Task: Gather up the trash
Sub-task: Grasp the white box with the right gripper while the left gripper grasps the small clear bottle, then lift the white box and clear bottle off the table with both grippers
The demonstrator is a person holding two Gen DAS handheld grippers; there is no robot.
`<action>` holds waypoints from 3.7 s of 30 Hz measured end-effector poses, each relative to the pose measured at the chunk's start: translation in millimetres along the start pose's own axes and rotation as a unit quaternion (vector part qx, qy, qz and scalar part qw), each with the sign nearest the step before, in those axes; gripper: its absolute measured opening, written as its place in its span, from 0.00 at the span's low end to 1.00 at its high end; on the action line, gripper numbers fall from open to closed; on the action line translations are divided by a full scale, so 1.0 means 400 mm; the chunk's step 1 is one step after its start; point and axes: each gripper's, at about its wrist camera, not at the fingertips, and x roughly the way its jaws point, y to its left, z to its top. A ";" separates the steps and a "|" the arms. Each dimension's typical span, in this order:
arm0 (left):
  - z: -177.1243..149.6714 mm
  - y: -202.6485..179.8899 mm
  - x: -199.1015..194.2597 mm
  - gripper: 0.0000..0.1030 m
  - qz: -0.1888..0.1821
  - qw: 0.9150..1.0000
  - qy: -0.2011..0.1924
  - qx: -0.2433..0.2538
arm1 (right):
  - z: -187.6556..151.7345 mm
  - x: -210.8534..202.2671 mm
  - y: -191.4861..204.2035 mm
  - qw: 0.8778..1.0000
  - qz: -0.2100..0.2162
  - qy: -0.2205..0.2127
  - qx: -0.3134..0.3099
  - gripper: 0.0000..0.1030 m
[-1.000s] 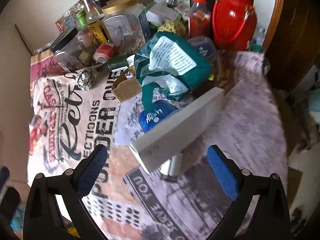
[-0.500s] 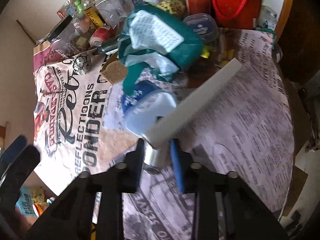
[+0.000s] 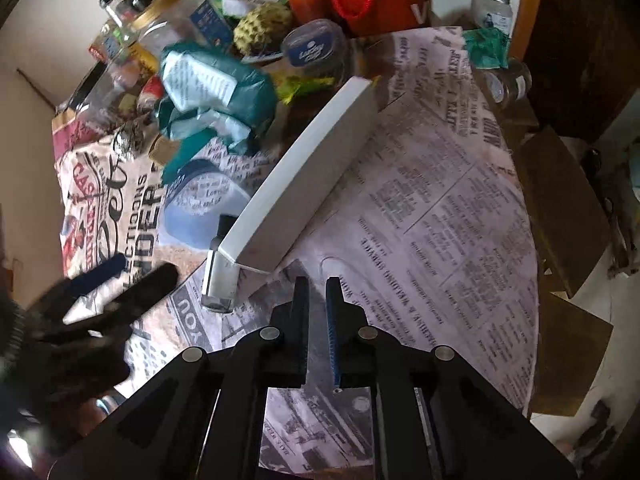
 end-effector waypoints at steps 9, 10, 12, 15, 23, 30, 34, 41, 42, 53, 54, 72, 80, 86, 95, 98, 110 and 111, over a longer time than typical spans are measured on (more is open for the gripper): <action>-0.004 -0.008 0.111 0.47 -0.026 0.998 0.060 -0.009 | 0.047 -0.032 -0.015 0.999 -0.002 -0.032 0.000 0.47; -0.003 -0.012 0.110 0.47 -0.023 0.998 0.053 -0.007 | 0.054 -0.029 -0.018 0.999 0.004 -0.032 0.003 0.48; 0.001 -0.023 0.118 0.46 -0.023 0.998 0.051 0.000 | 0.066 -0.011 -0.016 0.999 0.015 -0.027 0.010 0.48; 0.003 -0.038 0.126 0.27 -0.008 1.000 0.028 0.008 | 0.079 0.012 -0.010 0.999 0.025 -0.021 0.019 0.48; -0.020 -0.034 0.120 0.27 -0.003 1.000 0.019 0.007 | 0.134 0.081 0.013 0.999 0.015 -0.015 0.042 0.48; -0.069 0.019 0.069 0.27 0.007 1.000 0.014 0.000 | 0.120 0.117 0.014 0.999 -0.009 -0.006 0.037 0.27; -0.084 0.036 0.034 0.27 0.005 1.000 0.002 -0.004 | 0.099 0.119 0.028 1.000 -0.017 -0.001 0.009 0.21; -0.098 0.095 -0.108 0.27 -0.030 0.998 -0.052 -0.001 | 0.046 0.026 0.049 0.998 -0.033 -0.048 0.015 0.15; -0.089 0.092 -0.128 0.27 -0.031 0.998 -0.062 0.005 | 0.034 0.003 0.052 0.998 -0.032 -0.056 0.019 0.15; -0.105 0.141 -0.392 0.27 -0.080 0.982 -0.158 0.071 | -0.111 -0.266 0.148 0.978 -0.063 -0.192 0.057 0.15; -0.115 0.145 -0.414 0.27 -0.083 0.980 -0.165 0.077 | -0.133 -0.299 0.160 0.975 -0.063 -0.206 0.060 0.15; -0.376 0.054 -0.705 0.27 -0.069 0.959 -0.266 0.067 | -0.396 -0.544 0.219 0.953 -0.035 -0.301 -0.011 0.15; -0.592 -0.098 -0.783 0.27 -0.070 0.954 -0.289 0.034 | -0.551 -0.639 0.133 0.951 -0.004 -0.306 -0.050 0.15; -0.742 -0.211 -0.833 0.27 -0.063 0.952 -0.299 0.032 | -0.672 -0.711 0.067 0.948 0.007 -0.311 -0.073 0.15; -0.889 -0.278 -0.878 0.27 -0.051 0.954 -0.295 0.027 | -0.792 -0.740 0.015 0.951 0.019 -0.295 -0.087 0.15; -0.911 -0.269 -0.857 0.27 -0.046 0.957 -0.284 0.021 | -0.811 -0.727 0.007 0.957 0.027 -0.276 -0.084 0.15; -0.957 -0.168 -0.627 0.27 -0.046 0.983 -0.175 0.015 | -0.847 -0.519 0.021 0.981 0.009 -0.183 -0.064 0.15; -0.960 -0.153 -0.594 0.27 -0.047 0.986 -0.159 0.015 | -0.850 -0.487 0.019 0.983 0.008 -0.171 -0.061 0.15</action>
